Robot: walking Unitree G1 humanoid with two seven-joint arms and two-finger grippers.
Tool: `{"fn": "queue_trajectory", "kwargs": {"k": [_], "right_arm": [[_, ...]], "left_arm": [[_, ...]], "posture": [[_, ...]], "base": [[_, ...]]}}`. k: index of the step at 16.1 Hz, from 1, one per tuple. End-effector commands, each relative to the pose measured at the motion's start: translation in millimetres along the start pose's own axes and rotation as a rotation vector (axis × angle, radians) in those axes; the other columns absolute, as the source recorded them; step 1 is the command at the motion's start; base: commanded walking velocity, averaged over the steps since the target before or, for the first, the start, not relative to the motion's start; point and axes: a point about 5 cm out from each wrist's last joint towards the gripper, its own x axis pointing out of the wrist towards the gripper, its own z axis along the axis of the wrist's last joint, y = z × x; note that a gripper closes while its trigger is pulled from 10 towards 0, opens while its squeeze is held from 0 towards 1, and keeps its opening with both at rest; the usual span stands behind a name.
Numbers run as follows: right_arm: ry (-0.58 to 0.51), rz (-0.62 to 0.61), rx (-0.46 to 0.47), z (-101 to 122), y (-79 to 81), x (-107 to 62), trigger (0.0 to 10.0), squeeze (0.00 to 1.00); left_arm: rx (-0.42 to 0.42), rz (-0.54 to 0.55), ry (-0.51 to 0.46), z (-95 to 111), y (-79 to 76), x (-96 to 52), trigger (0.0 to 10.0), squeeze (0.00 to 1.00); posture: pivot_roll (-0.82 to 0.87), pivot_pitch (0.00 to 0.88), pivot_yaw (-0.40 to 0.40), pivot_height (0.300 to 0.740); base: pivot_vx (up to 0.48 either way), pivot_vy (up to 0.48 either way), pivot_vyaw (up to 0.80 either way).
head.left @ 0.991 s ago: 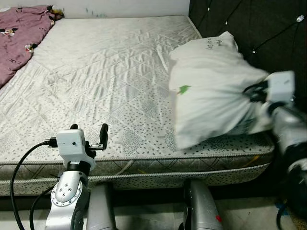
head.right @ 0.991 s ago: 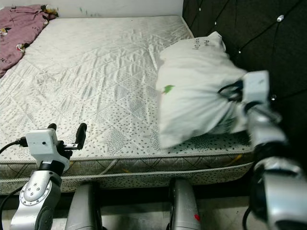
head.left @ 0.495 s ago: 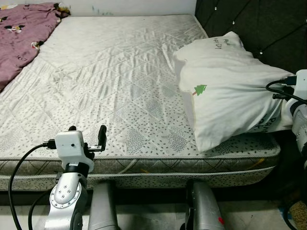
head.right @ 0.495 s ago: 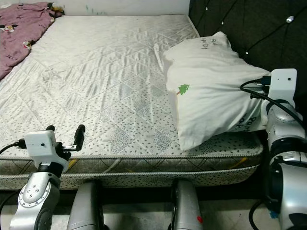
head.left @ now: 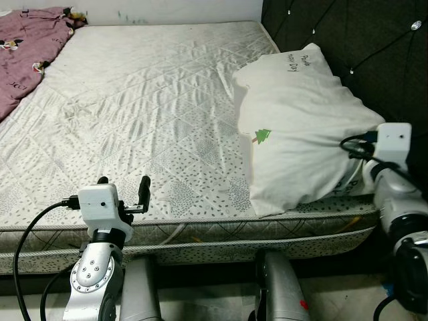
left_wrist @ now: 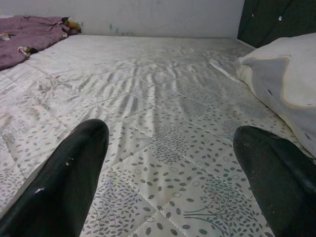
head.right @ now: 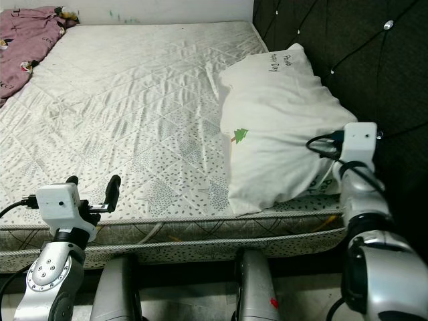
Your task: Clean up the room
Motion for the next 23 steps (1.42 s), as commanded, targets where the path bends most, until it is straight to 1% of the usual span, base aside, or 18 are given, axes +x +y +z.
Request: {"fn": "queue_trajectory", "kwargs": {"k": [1,2,3,4,5,6,8,10,11,12,13,15,16,18,19,20,22,23], "right_arm": [[-0.017,0.029,0.0,2,9.5,0.4,10.0,0.0],[-0.025,0.037,0.009,2,12.4,0.2,10.0,0.93],[-0.037,0.04,0.002,3,14.8,0.3,10.0,1.0],[-0.053,0.022,-0.009,6,14.1,0.6,10.0,1.0],[-0.058,-0.03,0.006,7,7.9,0.5,10.0,1.0],[-0.069,-0.084,-0.005,6,1.9,-1.1,10.0,1.0],[-0.089,-0.096,-0.034,4,2.1,-3.5,10.0,1.0],[-0.119,-0.136,-0.075,1,-0.5,-7.5,10.0,1.0],[-0.127,-0.187,-0.097,-5,-4.7,-12.3,10.0,1.0],[-0.138,-0.205,-0.112,-8,-5.4,-15.9,10.0,1.0],[-0.144,-0.214,-0.121,-9,-5.7,-17.7,10.0,1.0],[-0.162,-0.223,-0.128,-18,-2.0,-26.6,10.0,1.0],[-0.177,-0.208,-0.117,-22,4.1,-32.4,10.0,1.0],[-0.188,-0.185,-0.101,-24,11.0,-37.7,10.0,1.0],[-0.2,-0.128,-0.071,-27,25.1,-44.9,10.0,1.0],[-0.204,-0.092,-0.058,-29,32.5,-49.5,10.0,1.0],[-0.204,0.015,-0.006,-37,54.3,-63.3,10.0,1.0],[-0.215,0.115,0.052,-40,74.9,-77.1,10.0,1.0]], "left_arm": [[0.002,0.001,-0.005,2,0.1,-0.6,10.0,0.0],[0.001,0.0,-0.003,1,-0.6,-1.2,10.0,0.0],[0.002,-0.001,-0.001,1,-0.7,-1.1,10.0,0.0],[0.003,0.0,0.0,1,-0.3,-1.0,10.0,0.0],[0.006,0.005,0.001,0,1.5,-1.2,10.0,0.0],[0.008,0.015,0.0,0,3.8,-1.4,10.0,0.0],[0.007,0.013,0.002,0,3.3,-1.0,10.0,0.0],[0.006,0.007,0.004,-1,1.7,-0.2,10.0,0.0],[0.006,0.005,0.0,-1,1.4,1.9,10.0,0.0],[0.007,0.006,-0.002,-1,1.8,3.4,10.0,0.0],[0.007,0.006,-0.003,0,2.0,3.9,10.0,0.0],[0.009,0.01,-0.009,1,3.3,6.2,10.0,0.0],[0.01,0.013,-0.013,1,5.0,7.3,10.0,0.0],[0.011,0.016,-0.016,2,6.6,8.4,10.0,0.0],[0.014,0.02,-0.018,1,8.3,10.3,10.0,0.0],[0.016,0.022,-0.02,1,9.1,10.7,10.0,0.0],[0.017,0.03,-0.028,1,10.5,13.5,10.0,0.0],[0.015,0.04,-0.042,3,11.6,18.5,10.0,0.0]], "posture": [[0.04,0.057,-0.006,0.517],[0.04,0.057,-0.006,0.517],[0.04,0.057,-0.007,0.517],[0.04,0.056,-0.009,0.517],[0.04,0.051,-0.015,0.517],[0.04,0.051,-0.015,0.517],[0.03,0.046,-0.013,0.517],[0.03,0.04,-0.013,0.517],[0.02,0.034,-0.014,0.517],[0.02,0.025,-0.015,0.517],[0.02,0.025,-0.015,0.517],[0.02,0.012,-0.014,0.517],[0.01,0.0,-0.01,0.517],[0.01,0.0,-0.008,0.517],[0.0,0.0,-0.004,0.517],[0.0,0.0,-0.004,0.517],[-0.01,0.0,-0.002,0.517],[-0.01,0.0,-0.001,0.517]], "base": [[0.0,0.0,0.0],[0.0,0.0,0.0],[0.0,0.0,0.0],[0.0,0.0,0.0],[0.0,0.0,0.0],[0.0,0.0,0.0],[0.0,0.0,0.0],[0.0,0.0,0.0],[0.0,0.0,0.0],[0.0,0.0,0.0],[0.0,0.0,0.0],[0.0,0.0,0.0],[0.0,0.0,0.0],[0.0,0.0,0.0],[0.0,0.0,0.0],[0.0,0.0,0.0],[0.0,0.0,0.0],[0.0,0.0,0.0]]}}
